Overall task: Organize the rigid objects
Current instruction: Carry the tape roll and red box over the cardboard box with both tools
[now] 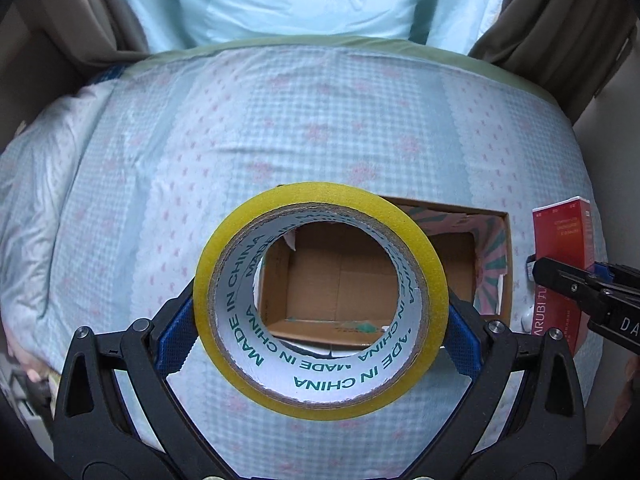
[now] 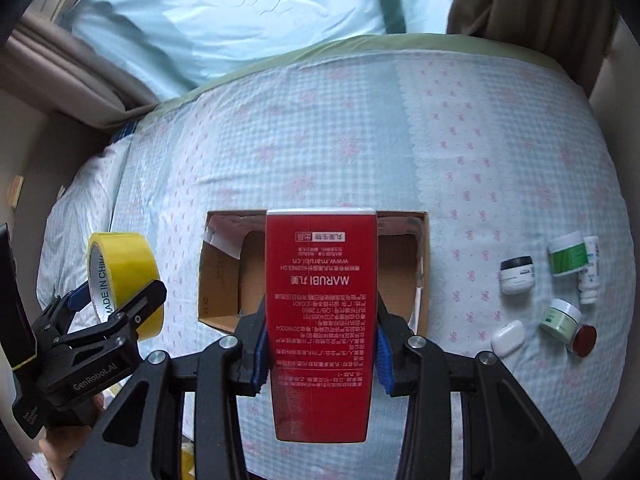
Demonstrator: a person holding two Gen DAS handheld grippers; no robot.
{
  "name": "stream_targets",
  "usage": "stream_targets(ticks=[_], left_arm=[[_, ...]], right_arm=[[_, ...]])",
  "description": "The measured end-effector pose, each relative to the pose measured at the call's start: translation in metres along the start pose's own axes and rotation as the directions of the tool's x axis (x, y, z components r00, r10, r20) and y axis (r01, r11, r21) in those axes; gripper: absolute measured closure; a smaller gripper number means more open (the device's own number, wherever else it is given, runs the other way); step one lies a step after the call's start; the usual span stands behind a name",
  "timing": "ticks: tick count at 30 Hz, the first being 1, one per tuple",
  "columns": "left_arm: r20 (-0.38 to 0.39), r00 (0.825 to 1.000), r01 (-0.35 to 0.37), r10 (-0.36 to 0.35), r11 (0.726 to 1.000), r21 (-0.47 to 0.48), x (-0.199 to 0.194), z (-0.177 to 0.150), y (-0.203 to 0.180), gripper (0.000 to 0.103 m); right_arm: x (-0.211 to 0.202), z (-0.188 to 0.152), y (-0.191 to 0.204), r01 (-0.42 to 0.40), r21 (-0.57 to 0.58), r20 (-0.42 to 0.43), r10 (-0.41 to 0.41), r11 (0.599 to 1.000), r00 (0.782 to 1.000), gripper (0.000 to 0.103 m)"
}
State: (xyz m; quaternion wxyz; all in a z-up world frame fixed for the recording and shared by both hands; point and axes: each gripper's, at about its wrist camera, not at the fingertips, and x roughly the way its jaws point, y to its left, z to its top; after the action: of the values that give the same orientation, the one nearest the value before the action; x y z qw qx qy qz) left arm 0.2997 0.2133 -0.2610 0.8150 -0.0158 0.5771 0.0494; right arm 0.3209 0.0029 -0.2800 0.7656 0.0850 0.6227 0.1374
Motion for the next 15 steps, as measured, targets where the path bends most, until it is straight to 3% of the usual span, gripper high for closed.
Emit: stream_targets(ticks=[5, 15], left_arm=[[-0.063, 0.998, 0.011, -0.014, 0.999, -0.048, 0.049, -0.002, -0.005, 0.003], [-0.18, 0.983, -0.018, 0.023, 0.999, 0.031, 0.152, 0.002, -0.042, 0.003]], right_arm=[[0.054, 0.012, 0.006, 0.012, -0.106, -0.091, -0.021, 0.994, 0.996, 0.065], [0.13, 0.009, -0.018, 0.036, -0.223, -0.143, -0.07, 0.974, 0.987, 0.065]])
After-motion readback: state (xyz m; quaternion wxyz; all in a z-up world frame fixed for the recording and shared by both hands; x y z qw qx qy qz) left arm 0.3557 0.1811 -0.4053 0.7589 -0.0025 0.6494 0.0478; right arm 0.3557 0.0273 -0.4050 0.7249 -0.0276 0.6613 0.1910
